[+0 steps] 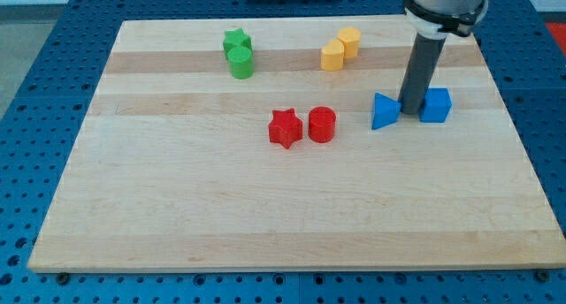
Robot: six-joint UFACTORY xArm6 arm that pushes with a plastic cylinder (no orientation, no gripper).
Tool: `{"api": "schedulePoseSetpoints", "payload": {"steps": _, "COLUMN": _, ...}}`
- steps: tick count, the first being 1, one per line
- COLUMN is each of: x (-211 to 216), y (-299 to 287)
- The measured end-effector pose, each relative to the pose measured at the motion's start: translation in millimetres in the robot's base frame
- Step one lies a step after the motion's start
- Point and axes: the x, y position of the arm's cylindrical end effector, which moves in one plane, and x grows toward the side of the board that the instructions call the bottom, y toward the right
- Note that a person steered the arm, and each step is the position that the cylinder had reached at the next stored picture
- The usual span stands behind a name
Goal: Slightly move down the red circle
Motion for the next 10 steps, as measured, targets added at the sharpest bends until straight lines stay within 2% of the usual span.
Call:
{"api": "schedulePoseSetpoints", "payload": {"steps": 1, "x": -46.9, "y": -23.5}}
{"api": "schedulePoseSetpoints", "payload": {"steps": 3, "x": -46.9, "y": 41.0}}
{"api": "schedulePoseSetpoints", "payload": {"steps": 4, "x": -24.3, "y": 2.3}}
{"api": "schedulePoseSetpoints", "payload": {"steps": 5, "x": -21.2, "y": -44.6}}
{"api": "schedulePoseSetpoints", "payload": {"steps": 7, "x": -19.6, "y": -101.0}}
{"api": "schedulePoseSetpoints", "payload": {"steps": 8, "x": 13.2, "y": -100.7}}
{"api": "schedulePoseSetpoints", "payload": {"steps": 9, "x": 0.6, "y": -99.2}}
{"api": "schedulePoseSetpoints", "payload": {"steps": 10, "x": -33.4, "y": -73.6}}
